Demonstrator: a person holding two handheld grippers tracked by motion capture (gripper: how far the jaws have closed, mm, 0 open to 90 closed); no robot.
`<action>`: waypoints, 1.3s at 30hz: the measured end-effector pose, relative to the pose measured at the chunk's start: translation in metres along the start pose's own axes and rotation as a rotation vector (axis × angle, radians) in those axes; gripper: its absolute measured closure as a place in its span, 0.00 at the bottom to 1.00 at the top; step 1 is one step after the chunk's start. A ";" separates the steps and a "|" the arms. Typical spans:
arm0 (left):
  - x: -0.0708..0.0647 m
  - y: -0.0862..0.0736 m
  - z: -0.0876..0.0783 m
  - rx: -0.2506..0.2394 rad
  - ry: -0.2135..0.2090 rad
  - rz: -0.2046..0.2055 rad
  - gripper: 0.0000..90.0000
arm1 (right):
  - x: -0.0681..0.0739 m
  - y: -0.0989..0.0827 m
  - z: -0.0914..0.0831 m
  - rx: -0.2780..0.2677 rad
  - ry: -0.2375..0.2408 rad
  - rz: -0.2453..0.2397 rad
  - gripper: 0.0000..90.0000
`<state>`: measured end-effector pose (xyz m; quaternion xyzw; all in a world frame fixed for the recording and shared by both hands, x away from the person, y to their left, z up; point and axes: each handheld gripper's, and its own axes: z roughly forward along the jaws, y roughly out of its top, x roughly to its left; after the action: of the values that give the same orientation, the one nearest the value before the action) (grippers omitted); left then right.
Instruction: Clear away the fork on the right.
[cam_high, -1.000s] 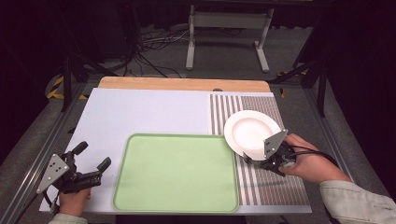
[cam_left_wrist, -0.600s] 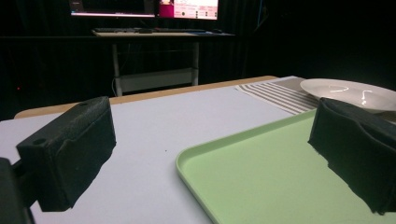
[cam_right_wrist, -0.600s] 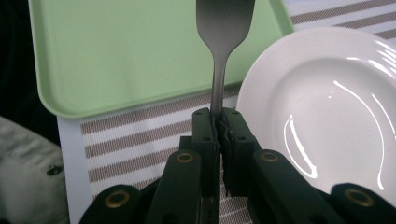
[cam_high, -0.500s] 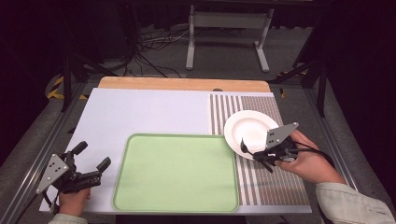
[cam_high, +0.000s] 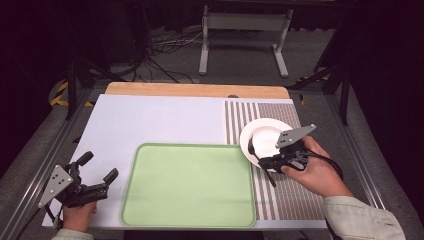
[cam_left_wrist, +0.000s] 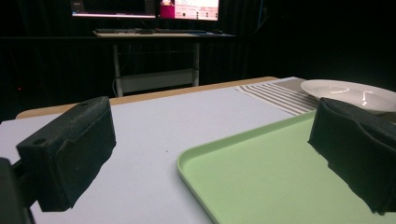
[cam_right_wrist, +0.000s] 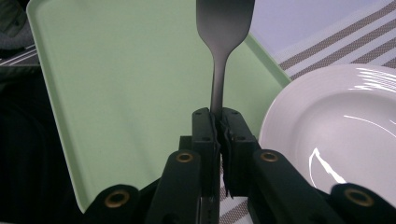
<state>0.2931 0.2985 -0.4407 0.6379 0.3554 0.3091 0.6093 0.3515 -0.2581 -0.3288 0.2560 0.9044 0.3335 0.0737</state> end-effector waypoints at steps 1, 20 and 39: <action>0.000 0.000 0.000 0.003 0.000 0.000 0.01 | 0.002 0.002 0.001 -0.001 -0.002 0.008 0.95; 0.000 0.000 0.000 -0.003 -0.007 0.002 0.01 | 0.038 0.043 0.024 0.129 -0.052 0.167 0.95; 0.001 -0.001 0.000 0.005 -0.005 0.003 0.01 | 0.026 0.049 0.059 0.276 -0.079 0.341 0.95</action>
<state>0.2937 0.2990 -0.4415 0.6407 0.3535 0.3074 0.6083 0.3673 -0.1798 -0.3419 0.4259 0.8814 0.2037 0.0156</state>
